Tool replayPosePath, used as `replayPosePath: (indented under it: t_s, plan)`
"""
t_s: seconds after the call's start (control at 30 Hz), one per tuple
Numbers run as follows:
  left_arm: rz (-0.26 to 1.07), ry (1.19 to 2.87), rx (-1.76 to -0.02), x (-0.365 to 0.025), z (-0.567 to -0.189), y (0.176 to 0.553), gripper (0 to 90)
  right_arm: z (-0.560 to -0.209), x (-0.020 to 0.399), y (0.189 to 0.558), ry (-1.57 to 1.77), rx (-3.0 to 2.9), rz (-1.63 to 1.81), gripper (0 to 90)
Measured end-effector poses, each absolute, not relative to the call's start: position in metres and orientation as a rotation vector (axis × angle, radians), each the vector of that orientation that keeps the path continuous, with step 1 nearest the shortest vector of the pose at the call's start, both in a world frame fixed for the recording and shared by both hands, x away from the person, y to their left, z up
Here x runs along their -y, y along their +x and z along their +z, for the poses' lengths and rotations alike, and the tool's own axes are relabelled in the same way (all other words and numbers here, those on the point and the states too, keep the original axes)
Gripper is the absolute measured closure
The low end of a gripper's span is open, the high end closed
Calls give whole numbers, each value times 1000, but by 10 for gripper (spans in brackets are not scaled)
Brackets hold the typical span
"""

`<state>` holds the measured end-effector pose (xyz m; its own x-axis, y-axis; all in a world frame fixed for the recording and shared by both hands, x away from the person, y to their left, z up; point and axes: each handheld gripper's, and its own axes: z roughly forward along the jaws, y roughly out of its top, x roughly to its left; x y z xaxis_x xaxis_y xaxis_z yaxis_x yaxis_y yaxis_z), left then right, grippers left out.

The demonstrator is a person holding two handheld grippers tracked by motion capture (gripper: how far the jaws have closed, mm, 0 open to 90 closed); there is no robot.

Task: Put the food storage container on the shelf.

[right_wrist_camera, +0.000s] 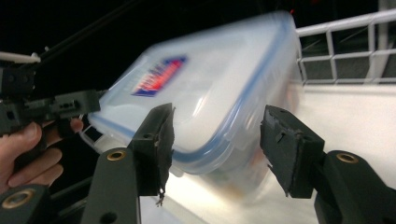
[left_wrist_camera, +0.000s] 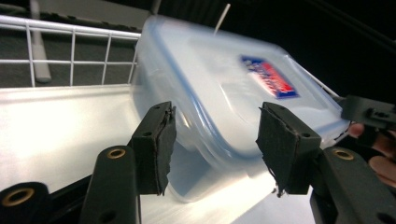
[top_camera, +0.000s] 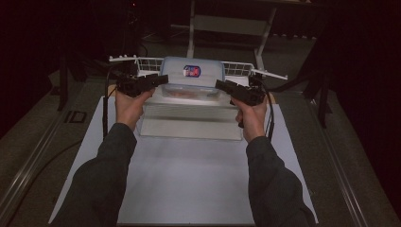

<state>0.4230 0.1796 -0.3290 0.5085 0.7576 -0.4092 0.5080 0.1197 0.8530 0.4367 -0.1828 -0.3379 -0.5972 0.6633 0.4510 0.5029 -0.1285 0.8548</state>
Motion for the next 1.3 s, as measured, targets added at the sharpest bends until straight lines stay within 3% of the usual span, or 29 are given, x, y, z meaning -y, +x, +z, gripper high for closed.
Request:
replayPosePath:
  t_s: [0.43, 0.73, 0.83, 1.3]
  plan:
    - [357, 1675, -1062, -181, -322, 401, 435, -319, 191, 411, 1112, -2035, 1529, 451]
    - [392, 1657, -1055, -197, -323, 375, 440, -316, 186, 379, 933, -2143, 1388, 447]
    - [473, 1704, -1053, -196, -327, 363, 444, -321, 185, 371, 913, -2207, 1365, 432]
    - [387, 1710, -979, -213, -362, 298, 404, -355, 193, 322, 841, -2278, 1298, 382]
